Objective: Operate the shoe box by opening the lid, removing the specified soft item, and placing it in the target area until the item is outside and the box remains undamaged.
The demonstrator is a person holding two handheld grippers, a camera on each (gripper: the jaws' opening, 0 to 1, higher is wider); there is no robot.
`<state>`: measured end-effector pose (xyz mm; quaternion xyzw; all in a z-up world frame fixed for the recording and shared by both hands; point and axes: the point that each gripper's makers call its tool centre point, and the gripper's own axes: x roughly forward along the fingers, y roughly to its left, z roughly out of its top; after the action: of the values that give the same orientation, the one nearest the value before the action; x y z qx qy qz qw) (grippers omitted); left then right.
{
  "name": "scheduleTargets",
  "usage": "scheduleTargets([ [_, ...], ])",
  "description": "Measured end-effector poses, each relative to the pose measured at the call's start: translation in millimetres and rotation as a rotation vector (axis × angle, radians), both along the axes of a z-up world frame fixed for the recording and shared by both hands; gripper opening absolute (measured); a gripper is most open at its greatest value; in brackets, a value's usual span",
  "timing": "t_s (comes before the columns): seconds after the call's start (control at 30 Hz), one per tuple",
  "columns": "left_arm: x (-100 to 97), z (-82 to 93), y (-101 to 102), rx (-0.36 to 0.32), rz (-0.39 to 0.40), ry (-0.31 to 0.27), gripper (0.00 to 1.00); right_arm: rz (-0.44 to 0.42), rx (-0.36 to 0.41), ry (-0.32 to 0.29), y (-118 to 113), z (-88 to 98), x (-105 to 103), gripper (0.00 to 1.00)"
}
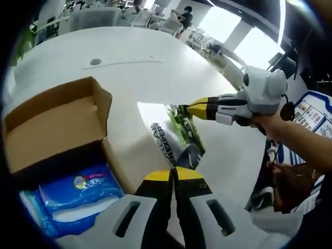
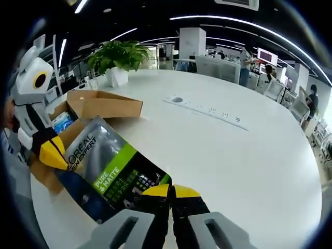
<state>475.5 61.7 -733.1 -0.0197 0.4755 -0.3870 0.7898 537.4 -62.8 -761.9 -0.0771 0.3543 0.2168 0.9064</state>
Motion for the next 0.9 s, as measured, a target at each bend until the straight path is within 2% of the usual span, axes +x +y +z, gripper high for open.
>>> scheduleTargets([
  [0.3,2.8,-5.7,-7,0.013,-0.002,0.004,0.0,-0.01,-0.01,0.011,-7,-6.3,0,0.0],
  [0.37,7.4,-3.9,-6,0.028,-0.025,-0.043,0.0,-0.014,-0.006,0.013,-8,-7.3,0,0.0],
  [0.47,5.3,-4.7,-8,0.047,-0.04,-0.052,0.0,-0.016,-0.006,0.016,-8,-9.7,2,0.0],
  [0.5,5.5,-6.8,-6,0.082,-0.07,-0.088,0.0,-0.013,-0.006,0.017,-8,-10.5,1,0.0],
  [0.57,3.8,-8.1,-6,0.112,-0.101,-0.124,0.01,-0.01,-0.008,0.019,-7,-11.5,0,0.0],
  [0.9,1.8,-10.3,-1,0.106,-0.086,-0.104,0.02,-0.006,-0.01,0.036,-3,-20.9,-4,0.0],
])
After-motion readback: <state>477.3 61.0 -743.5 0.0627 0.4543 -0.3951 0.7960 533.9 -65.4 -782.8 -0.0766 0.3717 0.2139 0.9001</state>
